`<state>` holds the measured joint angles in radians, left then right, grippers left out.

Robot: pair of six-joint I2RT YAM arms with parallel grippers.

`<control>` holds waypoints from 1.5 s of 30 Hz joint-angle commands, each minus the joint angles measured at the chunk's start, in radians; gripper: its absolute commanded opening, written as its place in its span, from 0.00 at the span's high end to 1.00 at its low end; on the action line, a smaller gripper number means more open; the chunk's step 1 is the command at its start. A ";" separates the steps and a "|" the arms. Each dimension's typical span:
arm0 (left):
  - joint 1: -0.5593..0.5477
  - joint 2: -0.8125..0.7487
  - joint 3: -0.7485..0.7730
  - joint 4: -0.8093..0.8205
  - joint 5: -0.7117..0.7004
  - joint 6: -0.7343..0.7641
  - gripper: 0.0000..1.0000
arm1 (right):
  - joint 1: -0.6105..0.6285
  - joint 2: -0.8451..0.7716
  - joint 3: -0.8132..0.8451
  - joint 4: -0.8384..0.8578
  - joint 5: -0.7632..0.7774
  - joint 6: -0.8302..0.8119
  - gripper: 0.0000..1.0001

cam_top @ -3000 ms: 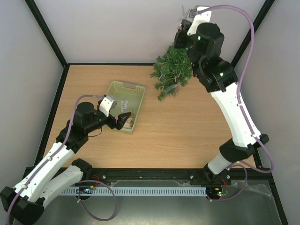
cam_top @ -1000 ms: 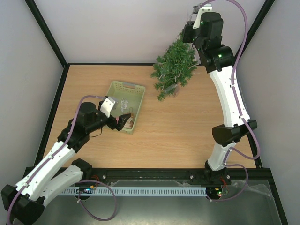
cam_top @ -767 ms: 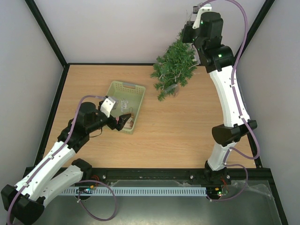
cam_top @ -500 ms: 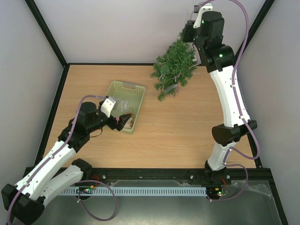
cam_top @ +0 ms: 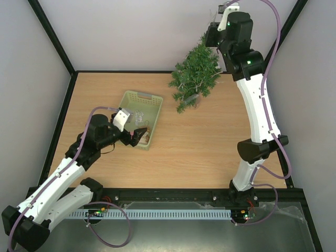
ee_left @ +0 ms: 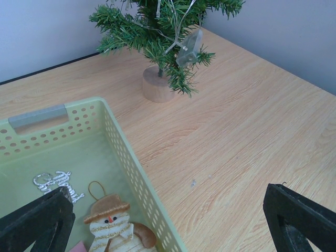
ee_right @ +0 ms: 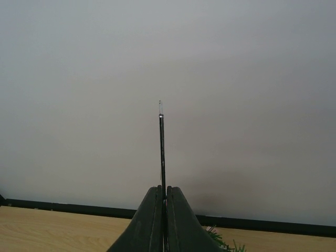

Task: Decorate the small christmas tree
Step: Place the decoration item on the Christmas tree.

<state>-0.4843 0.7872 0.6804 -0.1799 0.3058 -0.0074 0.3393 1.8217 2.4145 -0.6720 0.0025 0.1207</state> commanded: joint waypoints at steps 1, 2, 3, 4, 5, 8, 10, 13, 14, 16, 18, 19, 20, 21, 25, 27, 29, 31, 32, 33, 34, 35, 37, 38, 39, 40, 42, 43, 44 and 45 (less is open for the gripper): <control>-0.002 -0.005 -0.011 -0.001 -0.005 -0.003 0.01 | -0.009 0.011 0.031 -0.025 -0.006 0.013 0.98; -0.002 -0.005 -0.009 -0.001 -0.009 -0.003 0.01 | -0.011 0.011 0.032 -0.026 -0.012 0.014 0.98; -0.002 -0.006 -0.010 -0.001 -0.013 -0.004 0.01 | -0.011 0.012 0.032 -0.027 -0.015 0.015 0.98; -0.002 -0.007 -0.010 -0.001 -0.016 -0.005 0.00 | -0.011 0.014 0.032 -0.029 -0.014 0.016 0.98; -0.002 -0.009 -0.009 -0.001 -0.018 -0.005 0.01 | -0.012 0.014 0.031 -0.032 -0.013 0.016 0.98; -0.001 -0.008 -0.010 -0.001 -0.020 -0.005 0.00 | -0.016 0.021 0.032 -0.036 -0.015 0.017 0.98; -0.002 -0.008 -0.009 0.000 -0.020 -0.005 0.01 | -0.018 0.024 0.032 -0.035 -0.021 0.019 0.98; -0.002 -0.009 -0.011 -0.004 -0.020 -0.005 0.01 | -0.020 0.027 0.031 -0.036 -0.032 0.022 0.98; -0.002 -0.012 -0.011 -0.003 -0.020 -0.005 0.01 | -0.020 0.028 0.032 -0.035 -0.038 0.023 0.98; -0.002 -0.011 -0.011 -0.002 -0.020 -0.005 0.01 | -0.020 0.029 0.032 -0.032 -0.052 0.030 0.98; -0.002 -0.010 -0.011 -0.003 -0.022 -0.005 0.01 | -0.020 0.030 0.033 -0.032 -0.062 0.033 0.98; -0.002 -0.010 -0.011 -0.003 -0.022 -0.005 0.00 | -0.020 0.029 0.034 -0.032 -0.062 0.034 0.98; -0.001 -0.009 -0.010 -0.003 -0.023 -0.004 0.01 | -0.020 0.029 0.034 -0.032 -0.062 0.033 0.98; -0.002 -0.011 -0.011 -0.004 -0.023 -0.003 0.01 | -0.020 0.028 0.034 -0.031 -0.059 0.032 0.98; -0.002 -0.013 -0.013 -0.004 -0.024 -0.003 0.01 | -0.020 0.018 0.038 -0.021 -0.030 0.035 0.98; -0.002 -0.014 -0.012 -0.004 -0.024 -0.003 0.01 | -0.020 0.009 0.038 -0.013 -0.026 0.038 0.98; -0.002 -0.013 -0.012 -0.005 -0.022 0.000 0.00 | -0.020 0.003 0.041 -0.013 -0.022 0.045 0.98; -0.002 -0.013 -0.011 -0.006 -0.024 0.005 0.01 | -0.020 0.000 0.041 -0.023 -0.029 0.056 0.98; -0.002 -0.013 -0.011 -0.007 -0.025 0.005 0.01 | -0.020 -0.001 0.041 -0.030 -0.033 0.062 0.98; -0.001 -0.013 -0.011 -0.007 -0.025 0.005 0.01 | -0.020 0.000 0.040 -0.037 -0.035 0.065 0.98; -0.002 -0.014 -0.011 -0.008 -0.025 0.006 0.01 | -0.020 0.002 0.041 -0.042 -0.035 0.065 0.98; -0.002 -0.015 -0.012 -0.011 -0.023 0.005 0.01 | -0.020 0.002 0.041 -0.047 -0.032 0.064 0.98; -0.002 -0.018 -0.014 -0.009 -0.020 0.004 0.00 | -0.019 -0.002 0.040 -0.048 -0.022 0.063 0.98; -0.002 -0.020 -0.016 -0.009 -0.019 0.004 0.01 | -0.020 -0.008 0.040 -0.043 -0.017 0.062 0.98; -0.002 -0.021 -0.016 -0.007 -0.020 0.004 0.01 | -0.020 -0.014 0.037 -0.036 -0.012 0.061 0.98; -0.002 -0.021 -0.016 -0.006 -0.020 0.004 0.01 | -0.020 -0.021 0.035 -0.025 -0.005 0.059 0.98; -0.001 -0.018 -0.014 -0.005 -0.020 0.004 0.01 | -0.020 -0.034 0.034 -0.002 0.010 0.059 0.98; -0.002 -0.017 -0.014 -0.006 -0.019 0.004 0.01 | -0.019 -0.041 0.032 0.008 0.013 0.060 0.98; -0.002 -0.017 -0.013 -0.006 -0.019 0.004 0.01 | -0.020 -0.048 0.032 0.016 0.015 0.062 0.98; -0.002 -0.016 -0.013 -0.007 -0.019 0.006 0.01 | -0.020 -0.051 0.032 0.023 0.012 0.064 0.98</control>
<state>-0.4843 0.7792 0.6792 -0.1802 0.2871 -0.0071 0.3218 1.8309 2.4153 -0.6899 -0.0113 0.1734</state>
